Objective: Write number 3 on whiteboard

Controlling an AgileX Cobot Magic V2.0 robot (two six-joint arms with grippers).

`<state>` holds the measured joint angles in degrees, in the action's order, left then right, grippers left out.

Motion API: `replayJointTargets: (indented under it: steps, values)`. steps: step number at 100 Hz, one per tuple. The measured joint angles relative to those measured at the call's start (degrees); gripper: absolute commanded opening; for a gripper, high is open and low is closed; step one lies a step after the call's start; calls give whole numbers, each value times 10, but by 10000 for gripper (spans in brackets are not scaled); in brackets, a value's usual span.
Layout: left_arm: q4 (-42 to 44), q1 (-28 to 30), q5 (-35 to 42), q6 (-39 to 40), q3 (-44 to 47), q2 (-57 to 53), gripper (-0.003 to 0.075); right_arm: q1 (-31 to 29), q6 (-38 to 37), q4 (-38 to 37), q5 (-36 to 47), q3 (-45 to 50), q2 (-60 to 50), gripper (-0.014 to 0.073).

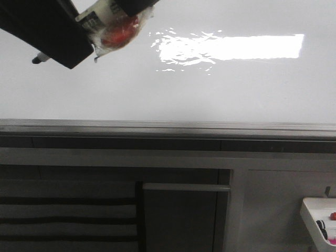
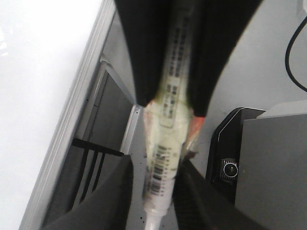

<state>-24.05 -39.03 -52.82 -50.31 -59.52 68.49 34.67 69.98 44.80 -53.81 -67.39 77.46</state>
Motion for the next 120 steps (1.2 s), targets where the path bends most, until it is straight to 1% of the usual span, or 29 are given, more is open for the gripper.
replayJointTargets:
  steps: [6, 16, 32, 39, 49, 59, 70, 77, 86, 93, 110, 120]
  values:
    - [2, 0, 3, 1, 0, 0, 308, 0, 0, 0, -1, 0, 0, -34]
    - [5, 0, 5, 4, 0, 0, 351, 0, 0, 0, -6, 0, 0, -34]
    - [9, 0, 13, 5, 0, 0, 353, 0, 0, -3, -9, 0, 0, -34]
    - [14, 0, 18, 5, 0, -5, 353, 0, -7, -20, -8, -2, 0, -34]
    - [36, 0, 28, 7, 0, -28, 353, -6, -51, -73, -6, -4, -12, -34]
    - [43, 10, 37, 25, 0, -69, 351, -23, -106, -118, -3, -4, -40, -34]
    - [45, 43, 39, 66, 0, -126, 349, -51, -199, -153, -3, -4, -81, -34]
    - [45, 71, 48, 86, 13, -167, 349, -77, -262, -162, 0, 5, -109, -34]
    - [45, 109, 73, 113, 48, -228, 349, -112, -326, -166, 25, 39, -152, -34]
    - [45, 135, 96, 133, 88, -277, 349, -133, -355, -168, 64, 84, -187, -34]
    - [35, 173, 158, 153, 198, -369, 349, -144, -373, -149, 189, 206, -252, -34]
    - [20, 178, 195, 156, 238, -391, 349, -144, -375, -126, 222, 246, -260, -34]
